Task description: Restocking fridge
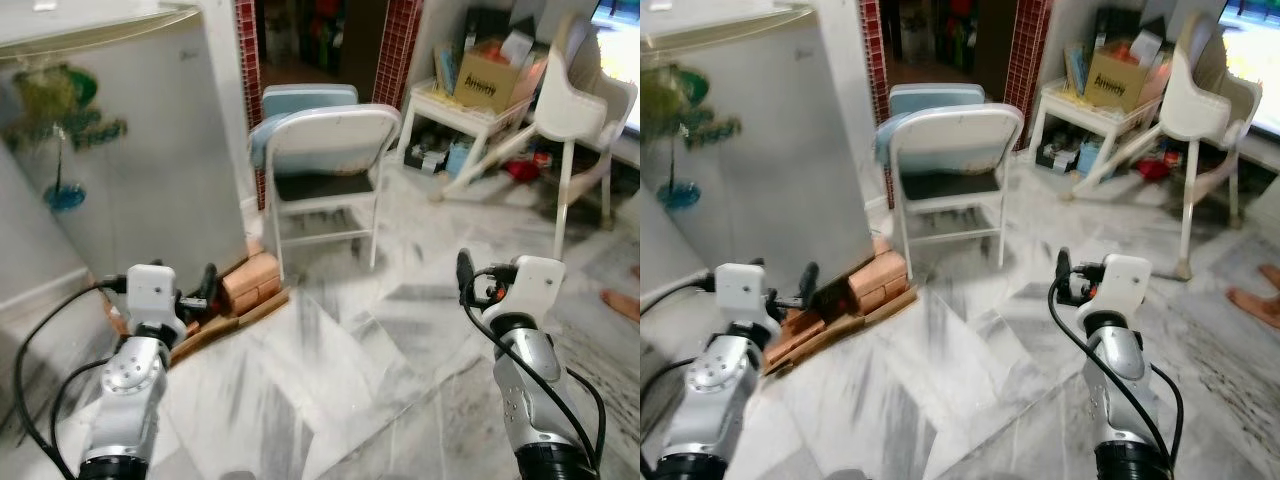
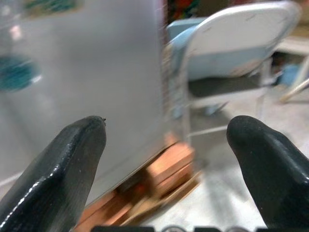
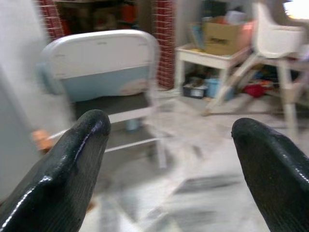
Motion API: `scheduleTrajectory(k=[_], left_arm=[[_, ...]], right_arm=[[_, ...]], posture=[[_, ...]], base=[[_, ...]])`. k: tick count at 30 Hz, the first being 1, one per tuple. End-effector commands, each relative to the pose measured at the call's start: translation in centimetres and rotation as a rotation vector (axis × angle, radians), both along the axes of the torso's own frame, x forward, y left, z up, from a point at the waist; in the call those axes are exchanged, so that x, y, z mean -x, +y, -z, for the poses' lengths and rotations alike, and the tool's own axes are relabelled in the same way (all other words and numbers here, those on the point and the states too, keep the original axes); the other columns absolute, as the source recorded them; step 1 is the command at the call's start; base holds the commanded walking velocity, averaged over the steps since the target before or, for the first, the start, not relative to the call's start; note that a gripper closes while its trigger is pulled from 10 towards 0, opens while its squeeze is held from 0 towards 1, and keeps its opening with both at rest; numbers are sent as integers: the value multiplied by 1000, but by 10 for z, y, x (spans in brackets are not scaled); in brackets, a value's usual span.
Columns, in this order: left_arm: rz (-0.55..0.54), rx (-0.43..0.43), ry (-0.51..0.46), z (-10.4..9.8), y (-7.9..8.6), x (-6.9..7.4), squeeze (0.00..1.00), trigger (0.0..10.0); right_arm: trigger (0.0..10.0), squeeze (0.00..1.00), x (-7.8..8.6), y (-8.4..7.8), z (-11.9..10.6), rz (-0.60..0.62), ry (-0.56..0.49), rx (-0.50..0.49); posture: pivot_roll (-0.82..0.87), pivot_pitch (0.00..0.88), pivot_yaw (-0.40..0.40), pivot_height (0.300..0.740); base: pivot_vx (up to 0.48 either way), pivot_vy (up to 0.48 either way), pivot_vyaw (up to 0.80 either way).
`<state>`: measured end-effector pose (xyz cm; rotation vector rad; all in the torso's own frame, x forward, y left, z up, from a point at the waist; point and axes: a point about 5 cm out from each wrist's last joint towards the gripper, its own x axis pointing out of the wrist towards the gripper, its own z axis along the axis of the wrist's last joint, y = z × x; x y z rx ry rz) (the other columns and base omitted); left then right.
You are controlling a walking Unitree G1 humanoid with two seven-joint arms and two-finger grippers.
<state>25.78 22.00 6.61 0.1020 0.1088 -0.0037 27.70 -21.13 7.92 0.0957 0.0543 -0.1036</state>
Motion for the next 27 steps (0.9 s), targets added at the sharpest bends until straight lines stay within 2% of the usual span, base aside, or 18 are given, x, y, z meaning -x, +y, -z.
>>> scheduleTrajectory(k=[1, 10, 17, 22, 27], left_arm=[[20, 7, -18, -4, -6, -3, 0, 10000], [27, 12, -28, -2, -13, -5, 0, 10000], [10, -2, -42, -6, -7, -8, 0, 10000], [5, -2, -50, -8, -5, -9, 0, 10000], [26, -2, -45, -5, -10, -9, 0, 10000]], right_arm=[[10000, 0, 0, -5, -2, 25, -5, 10], [10000, 0, -2, -2, 0, 12, -4, 19], [10000, 0, -6, -4, -3, 13, -9, 24], [10000, 0, -6, -5, -3, 11, -11, 27], [10000, 0, -4, -2, -2, 6, -9, 29]], posture=[[5, 0, 5, 740], [14, 0, 0, 740], [18, 0, -4, 740], [15, 0, -2, 740], [12, 0, -2, 740]], base=[[0, 472, 0], [0, 473, 0], [0, 474, 0], [0, 472, -752], [0, 467, 0]])
